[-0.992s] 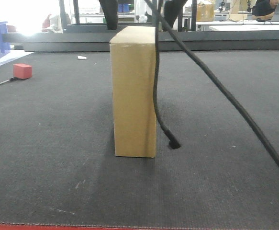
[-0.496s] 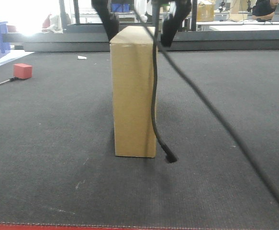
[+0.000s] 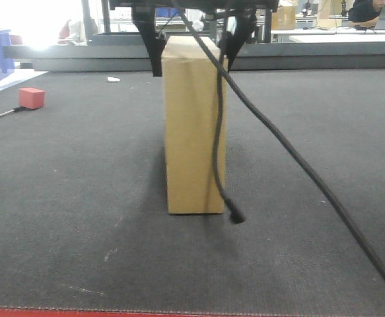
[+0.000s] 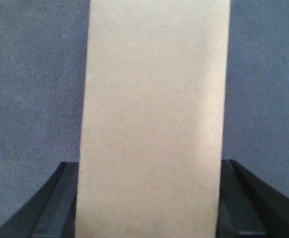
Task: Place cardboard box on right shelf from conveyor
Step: 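Lower the right gripper over the tan box and close on it, then lift the tan box off the conveyor with the right gripper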
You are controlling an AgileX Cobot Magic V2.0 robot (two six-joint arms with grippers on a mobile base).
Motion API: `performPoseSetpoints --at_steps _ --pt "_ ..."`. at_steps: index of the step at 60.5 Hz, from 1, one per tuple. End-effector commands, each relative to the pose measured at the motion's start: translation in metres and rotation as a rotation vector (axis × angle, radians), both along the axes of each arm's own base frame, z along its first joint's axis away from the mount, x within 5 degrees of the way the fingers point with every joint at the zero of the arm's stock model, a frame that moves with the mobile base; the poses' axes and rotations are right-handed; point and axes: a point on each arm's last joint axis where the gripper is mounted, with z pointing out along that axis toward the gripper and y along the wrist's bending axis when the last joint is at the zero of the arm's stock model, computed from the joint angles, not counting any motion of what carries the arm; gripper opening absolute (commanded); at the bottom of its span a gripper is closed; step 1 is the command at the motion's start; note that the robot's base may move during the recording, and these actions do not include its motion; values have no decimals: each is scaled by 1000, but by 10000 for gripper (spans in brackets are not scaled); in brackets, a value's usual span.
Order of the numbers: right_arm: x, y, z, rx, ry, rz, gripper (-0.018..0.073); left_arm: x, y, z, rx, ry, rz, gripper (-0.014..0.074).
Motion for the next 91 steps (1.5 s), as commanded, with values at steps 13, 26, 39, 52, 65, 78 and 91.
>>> performPoseSetpoints --at_steps 13,26,39,52,65,78,91 --pt "-15 -47 85 32 -239 170 109 -1 1 6 -11 -90 7 -115" --pt "-31 -96 98 -9 -302 207 109 -1 1 6 -11 -90 7 -116" --pt "-65 -151 81 -16 -384 159 109 -1 1 6 -11 -90 7 -116" --pt "-130 -189 56 29 -530 136 109 -1 1 6 -11 -90 7 -116" --pt "-202 -216 46 93 -718 136 109 -1 1 6 -11 -90 7 -115" --pt "-273 -244 58 159 -935 112 109 -1 1 6 -11 -90 7 -115" --pt "-327 -265 68 224 -1143 92 109 -1 1 6 -11 -90 7 -116"
